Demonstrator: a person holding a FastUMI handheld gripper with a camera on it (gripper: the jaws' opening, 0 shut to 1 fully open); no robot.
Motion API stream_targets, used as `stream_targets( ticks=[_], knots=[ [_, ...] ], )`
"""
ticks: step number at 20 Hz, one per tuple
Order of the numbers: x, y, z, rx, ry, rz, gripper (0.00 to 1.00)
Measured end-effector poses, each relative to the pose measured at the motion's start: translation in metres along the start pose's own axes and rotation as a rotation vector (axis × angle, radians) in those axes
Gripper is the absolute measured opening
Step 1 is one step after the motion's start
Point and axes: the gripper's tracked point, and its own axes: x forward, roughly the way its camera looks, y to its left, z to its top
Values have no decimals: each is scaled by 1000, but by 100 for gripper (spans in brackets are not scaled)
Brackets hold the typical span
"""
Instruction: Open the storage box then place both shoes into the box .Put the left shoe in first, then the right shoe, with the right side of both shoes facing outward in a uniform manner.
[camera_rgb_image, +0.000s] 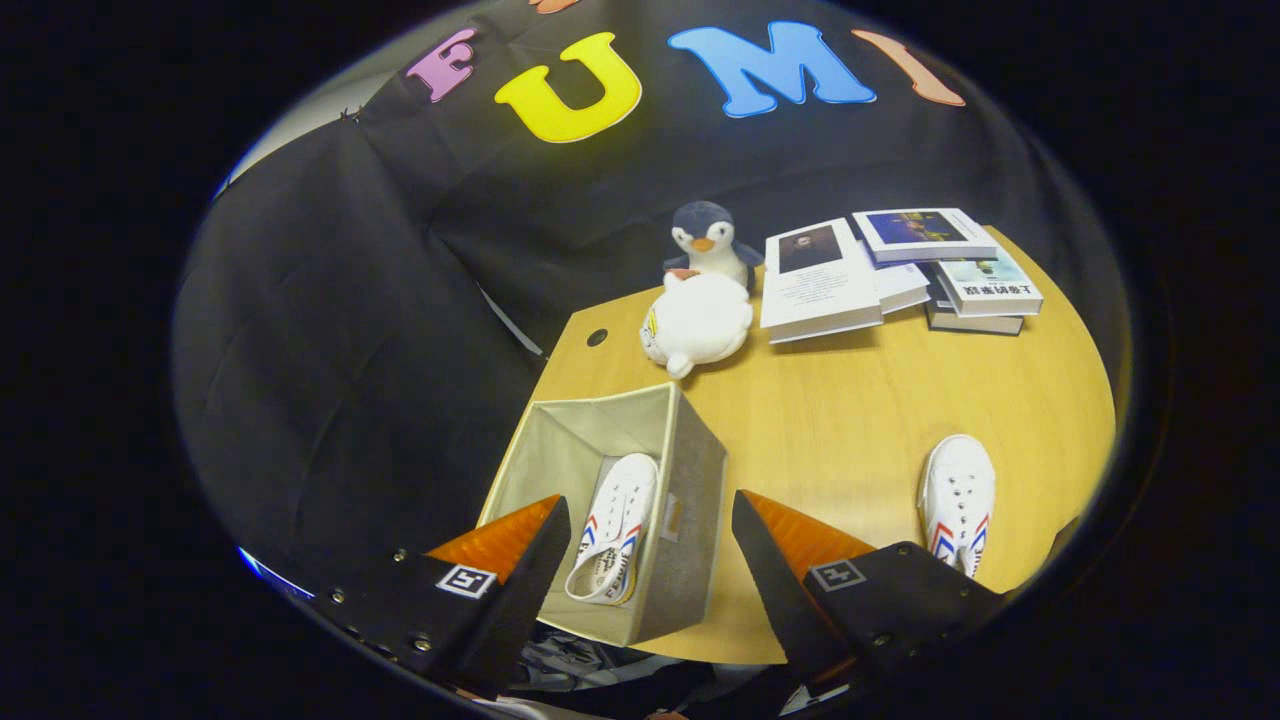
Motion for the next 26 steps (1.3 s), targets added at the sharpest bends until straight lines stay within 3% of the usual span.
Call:
stream_targets(
  ticks=[15,26],
  knots=[
    [-50,-176,-15,70,2,-169,98],
    [-35,-263,-57,71,117,-261,98]
  ],
)
